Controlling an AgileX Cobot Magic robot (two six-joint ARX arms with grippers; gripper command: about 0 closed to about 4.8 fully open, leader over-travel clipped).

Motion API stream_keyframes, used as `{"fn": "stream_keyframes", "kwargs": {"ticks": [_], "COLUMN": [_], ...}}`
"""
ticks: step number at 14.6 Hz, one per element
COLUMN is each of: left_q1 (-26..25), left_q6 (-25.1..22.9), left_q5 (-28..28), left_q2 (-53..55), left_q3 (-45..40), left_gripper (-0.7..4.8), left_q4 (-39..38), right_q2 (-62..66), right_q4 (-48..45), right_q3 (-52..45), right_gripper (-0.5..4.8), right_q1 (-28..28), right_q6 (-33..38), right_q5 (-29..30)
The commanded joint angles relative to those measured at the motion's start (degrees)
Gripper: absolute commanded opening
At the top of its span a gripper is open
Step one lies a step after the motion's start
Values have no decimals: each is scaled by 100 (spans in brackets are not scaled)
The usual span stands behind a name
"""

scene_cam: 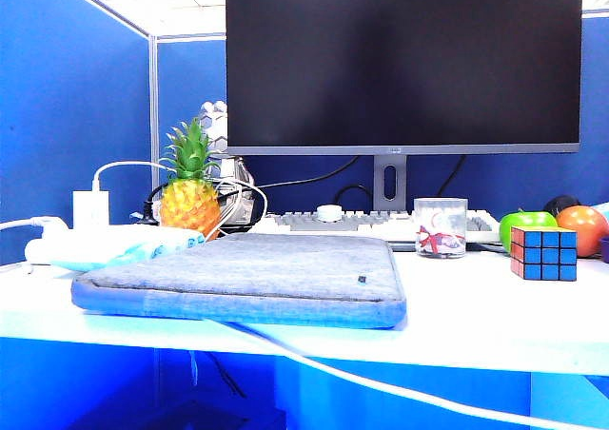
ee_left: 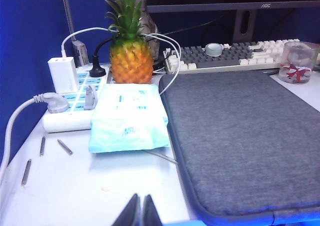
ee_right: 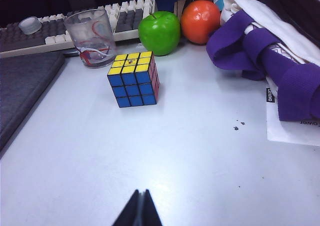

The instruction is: Rotate the Rubik's Cube so that its red face is facing towards you.

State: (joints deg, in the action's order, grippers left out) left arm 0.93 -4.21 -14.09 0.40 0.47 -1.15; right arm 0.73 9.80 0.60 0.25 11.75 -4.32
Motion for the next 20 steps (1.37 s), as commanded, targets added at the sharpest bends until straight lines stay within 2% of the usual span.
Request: {"fn": "stream_keyframes", "kwargs": {"ticks": [1, 2, 5, 7, 8, 10, 12, 13, 15, 17, 19, 20], "left_q1": [7, 7, 7, 20, 17, 17, 17, 20, 20, 24, 33, 120], "left_q6": [129, 326, 382, 870, 1080, 1650, 1578, 1346, 1207, 1058, 1016, 1012], "left_q5": [-26, -20, -4, -66, -190, -791, -778, -822, -1047, -1777, -2629, -2876], "left_q2": [-2, -2, -2, -2, -2, 4, 195, 544, 1412, 2894, 4531, 5239], "left_q3": [15, 15, 15, 15, 15, 125, 542, 848, 1423, 2402, 3526, 4054], "left_gripper": [27, 26, 26, 26, 26, 20, 16, 16, 16, 17, 18, 18], "left_q4": [7, -2, 2, 140, 350, 1635, 1399, 1298, 1335, 1370, 1368, 1364], "right_q2": [-2, -2, -2, -2, -2, -2, 0, 2, 4, 7, 149, 433], "right_q4": [-59, -59, -59, -59, -70, -389, -905, -1141, -1397, -1827, -1744, -1733], "right_q3": [-52, -52, -52, -52, -52, -52, -52, -52, -50, 44, 396, 627], "right_gripper": [-1, -1, -1, -1, -1, -1, -1, -1, -1, -1, -1, -1], "right_q1": [0, 0, 0, 0, 0, 2, 4, 2, 4, 2, 0, -7], "right_q6": [0, 0, 0, 0, 2, 232, 444, 444, 444, 452, 407, 243], "right_q5": [17, 17, 20, 20, 22, 361, 503, 492, 498, 511, 402, 350]}}
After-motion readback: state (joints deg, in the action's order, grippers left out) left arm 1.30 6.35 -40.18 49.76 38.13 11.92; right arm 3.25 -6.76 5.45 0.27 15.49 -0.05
